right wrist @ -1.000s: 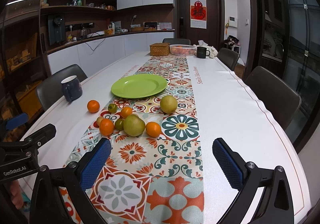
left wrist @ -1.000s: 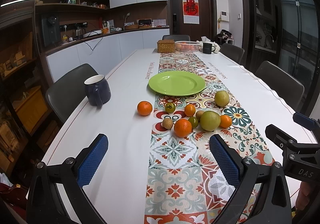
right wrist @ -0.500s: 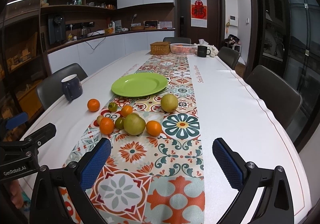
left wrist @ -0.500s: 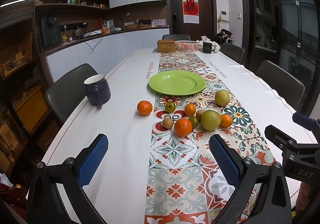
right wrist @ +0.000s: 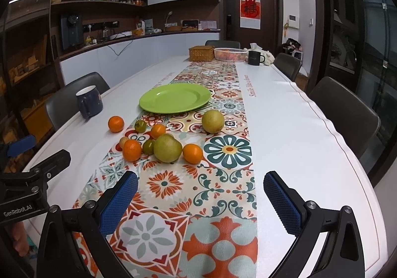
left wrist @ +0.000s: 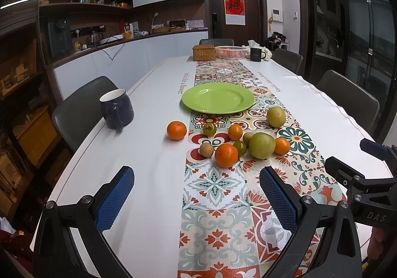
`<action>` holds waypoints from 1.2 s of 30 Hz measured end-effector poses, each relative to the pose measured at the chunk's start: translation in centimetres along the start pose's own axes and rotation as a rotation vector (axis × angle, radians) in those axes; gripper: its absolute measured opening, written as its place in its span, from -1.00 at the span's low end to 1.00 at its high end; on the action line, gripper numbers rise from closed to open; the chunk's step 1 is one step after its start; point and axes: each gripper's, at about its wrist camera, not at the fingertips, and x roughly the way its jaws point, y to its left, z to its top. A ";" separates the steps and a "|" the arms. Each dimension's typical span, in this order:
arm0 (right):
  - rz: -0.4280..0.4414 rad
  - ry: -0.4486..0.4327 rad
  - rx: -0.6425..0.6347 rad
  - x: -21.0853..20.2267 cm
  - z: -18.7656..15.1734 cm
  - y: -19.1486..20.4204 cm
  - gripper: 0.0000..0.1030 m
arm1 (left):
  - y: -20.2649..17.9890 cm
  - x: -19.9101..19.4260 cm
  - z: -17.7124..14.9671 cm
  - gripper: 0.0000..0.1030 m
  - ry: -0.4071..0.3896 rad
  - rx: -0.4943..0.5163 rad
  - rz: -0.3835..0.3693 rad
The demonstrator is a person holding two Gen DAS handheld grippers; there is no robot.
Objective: Organize fruits
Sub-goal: 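Reach toward the orange with the left tool while the right tool reaches another orange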
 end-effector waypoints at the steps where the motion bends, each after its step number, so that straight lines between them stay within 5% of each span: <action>1: -0.001 0.003 -0.005 0.2 0.0 0.0 0.99 | -0.1 0.3 0.0 1.00 0.001 0.004 0.002; 11: 0.007 0.053 -0.050 3.4 0.4 -0.3 0.96 | -1.9 3.5 0.5 0.80 0.023 0.076 -0.011; 36: 0.119 0.241 -0.203 13.2 1.7 0.1 0.21 | -3.9 13.4 1.3 0.07 0.207 0.122 -0.108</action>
